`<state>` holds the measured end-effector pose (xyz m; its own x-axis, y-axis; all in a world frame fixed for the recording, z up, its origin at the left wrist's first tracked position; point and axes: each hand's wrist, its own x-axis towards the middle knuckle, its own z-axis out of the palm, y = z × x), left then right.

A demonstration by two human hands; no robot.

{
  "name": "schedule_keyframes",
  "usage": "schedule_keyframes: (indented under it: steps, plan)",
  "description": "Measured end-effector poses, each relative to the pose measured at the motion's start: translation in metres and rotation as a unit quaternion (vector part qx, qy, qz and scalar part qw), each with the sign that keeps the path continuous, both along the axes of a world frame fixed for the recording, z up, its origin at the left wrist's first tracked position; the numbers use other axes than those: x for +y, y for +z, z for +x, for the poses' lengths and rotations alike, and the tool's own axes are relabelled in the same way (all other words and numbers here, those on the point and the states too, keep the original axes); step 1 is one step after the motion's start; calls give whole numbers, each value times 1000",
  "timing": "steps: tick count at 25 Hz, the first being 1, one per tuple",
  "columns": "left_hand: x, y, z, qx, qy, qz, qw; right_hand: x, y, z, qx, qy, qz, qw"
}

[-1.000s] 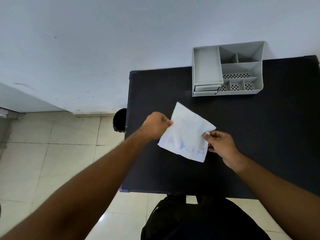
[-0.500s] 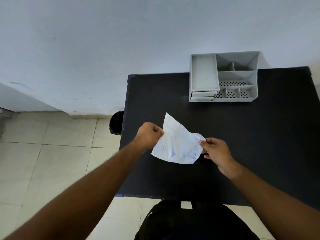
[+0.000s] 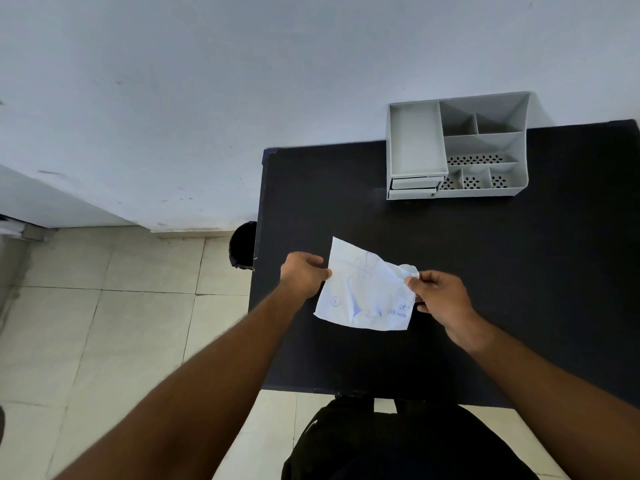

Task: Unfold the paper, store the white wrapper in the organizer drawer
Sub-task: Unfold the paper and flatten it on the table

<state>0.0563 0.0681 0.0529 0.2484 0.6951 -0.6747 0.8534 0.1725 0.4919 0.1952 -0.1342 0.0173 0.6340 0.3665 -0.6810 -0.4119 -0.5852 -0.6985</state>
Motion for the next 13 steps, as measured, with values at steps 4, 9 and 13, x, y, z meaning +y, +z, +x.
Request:
schedule_keyframes:
  steps: [4, 9, 13]
  plan:
    - [-6, 20, 13, -125, -35, 19, 991, -1, 1, 2, -5, -4, 8, 1000]
    - [8, 31, 18, -18, -152, 48, 987, 1, 1, 5, -18, -4, 4, 1000]
    - [13, 44, 22, -145, -172, -32, 974, 2, 2, 4, -14, 3, 12, 1000]
